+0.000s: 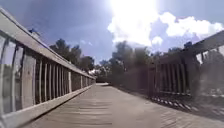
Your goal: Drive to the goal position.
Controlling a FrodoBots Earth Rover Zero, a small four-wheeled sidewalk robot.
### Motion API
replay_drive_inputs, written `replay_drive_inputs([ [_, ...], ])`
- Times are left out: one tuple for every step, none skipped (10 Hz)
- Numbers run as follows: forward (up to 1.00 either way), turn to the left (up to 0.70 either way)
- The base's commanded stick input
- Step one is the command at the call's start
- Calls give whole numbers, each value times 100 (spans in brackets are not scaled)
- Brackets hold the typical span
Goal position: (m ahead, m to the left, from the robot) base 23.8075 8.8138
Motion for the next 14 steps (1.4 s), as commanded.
replay_drive_inputs([
  [85, 0],
  [85, 0],
  [85, 0],
  [85, 0],
  [85, 0],
  [85, 0],
  [85, 0],
  [85, 0],
  [85, 0],
  [85, 0],
  [85, 0],
  [85, 0],
  [85, 0],
  [85, 0],
])
